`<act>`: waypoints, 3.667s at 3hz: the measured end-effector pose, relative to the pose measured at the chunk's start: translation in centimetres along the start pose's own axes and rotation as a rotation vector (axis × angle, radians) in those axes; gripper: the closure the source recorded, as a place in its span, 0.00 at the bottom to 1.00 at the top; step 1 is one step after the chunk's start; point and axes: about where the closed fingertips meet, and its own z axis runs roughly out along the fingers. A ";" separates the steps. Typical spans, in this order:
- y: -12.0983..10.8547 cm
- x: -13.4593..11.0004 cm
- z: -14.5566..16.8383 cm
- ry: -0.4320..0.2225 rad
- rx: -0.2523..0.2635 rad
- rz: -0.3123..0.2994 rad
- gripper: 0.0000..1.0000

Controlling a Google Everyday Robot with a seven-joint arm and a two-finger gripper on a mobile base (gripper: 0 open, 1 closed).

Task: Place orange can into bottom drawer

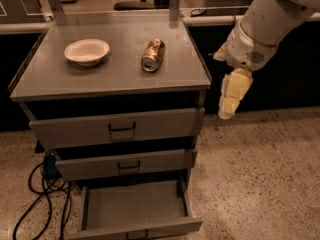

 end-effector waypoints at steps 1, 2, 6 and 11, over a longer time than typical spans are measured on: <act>-4.7 -4.8 4.2 -0.031 -0.013 -0.068 0.00; -9.7 -11.2 6.0 -0.112 0.016 -0.126 0.00; -19.1 -10.9 4.0 -0.151 0.236 -0.124 0.00; -21.3 -17.6 11.6 -0.236 0.064 -0.379 0.00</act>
Offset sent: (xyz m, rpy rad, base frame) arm 0.1702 0.1772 -0.0079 0.1594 -0.0924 0.2028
